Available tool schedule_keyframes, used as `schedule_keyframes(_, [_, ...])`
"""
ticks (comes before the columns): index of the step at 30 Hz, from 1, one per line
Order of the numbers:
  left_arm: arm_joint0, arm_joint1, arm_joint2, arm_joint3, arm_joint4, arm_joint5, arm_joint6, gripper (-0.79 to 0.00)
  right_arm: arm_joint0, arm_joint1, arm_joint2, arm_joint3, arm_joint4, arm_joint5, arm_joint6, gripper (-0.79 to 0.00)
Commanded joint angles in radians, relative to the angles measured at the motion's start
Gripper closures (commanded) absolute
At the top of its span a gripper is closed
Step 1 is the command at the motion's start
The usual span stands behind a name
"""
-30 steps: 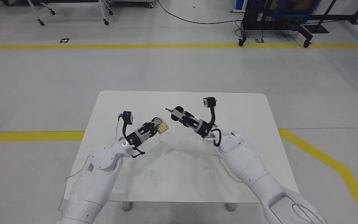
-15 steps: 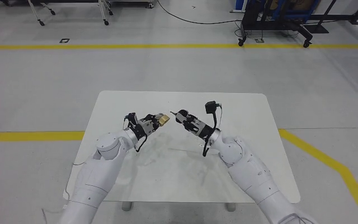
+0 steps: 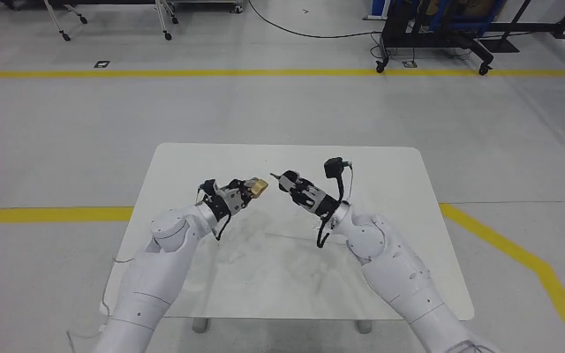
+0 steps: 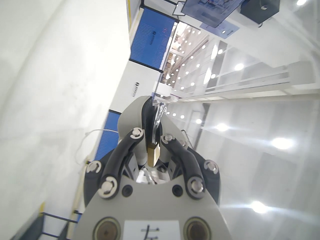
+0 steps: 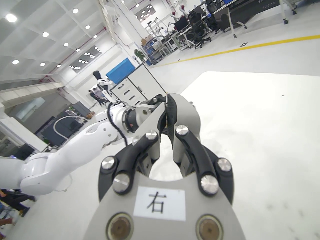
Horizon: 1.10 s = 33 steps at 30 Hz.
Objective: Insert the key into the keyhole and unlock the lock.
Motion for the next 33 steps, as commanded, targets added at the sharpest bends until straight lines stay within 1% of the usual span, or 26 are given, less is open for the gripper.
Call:
schedule_keyframes(1, [0.004,0.004,-0.013,0.000,-0.038,0.088,-0.009,0.000,-0.008,0.013,0.015,-0.067,-0.288,0.056,-0.038,0.000])
schedule_keyframes(4, [-0.004,0.012,-0.020,-0.012,-0.030,0.202,-0.020,0.000,-0.053,0.034,0.034,-0.191,-0.616,0.120,-0.099,0.000])
schedule_keyframes(7, [-0.016,0.019,-0.021,-0.023,0.004,0.262,-0.003,0.000,-0.085,0.054,0.049,-0.270,-0.892,0.164,-0.109,0.000])
schedule_keyframes(9, [-0.021,0.020,-0.009,-0.035,0.018,0.293,-0.006,0.000,-0.103,0.062,0.041,-0.307,-1.021,0.186,-0.114,0.000])
schedule_keyframes(11, [-0.025,0.021,0.003,-0.047,0.034,0.314,0.005,0.000,-0.111,0.069,0.032,-0.326,-1.122,0.175,-0.122,0.000])
schedule_keyframes(13, [-0.025,0.021,0.012,-0.058,0.049,0.320,0.034,0.000,-0.112,0.074,0.010,-0.348,-1.240,0.167,-0.105,0.000])
schedule_keyframes(16, [-0.019,0.018,0.029,-0.074,0.051,0.320,0.065,0.000,-0.111,0.077,-0.030,-0.369,-1.363,0.162,-0.087,0.000])
schedule_keyframes(18, [-0.014,0.016,0.038,-0.084,0.048,0.320,0.074,0.000,-0.107,0.077,-0.062,-0.377,-1.451,0.174,-0.060,0.000])
schedule_keyframes(20, [-0.010,0.016,0.041,-0.092,0.045,0.318,0.081,0.000,-0.103,0.075,-0.091,-0.382,-1.508,0.189,-0.041,0.000])
schedule_keyframes(23, [0.006,0.014,0.034,-0.106,0.029,0.276,0.113,0.000,-0.095,0.069,-0.128,-0.380,-1.579,0.220,0.004,0.000])
schedule_keyframes(26, [0.024,0.009,0.032,-0.121,0.004,0.243,0.165,0.000,-0.086,0.066,-0.158,-0.381,-1.632,0.224,0.011,0.000])
schedule_keyframes(30, [0.035,0.007,0.037,-0.145,0.019,0.225,0.232,0.000,-0.098,0.069,-0.178,-0.399,-1.693,0.225,-0.023,0.000])
schedule_keyframes(33, [0.038,0.007,0.034,-0.155,0.022,0.226,0.254,0.000,-0.112,0.077,-0.182,-0.409,-1.729,0.191,-0.077,0.000])
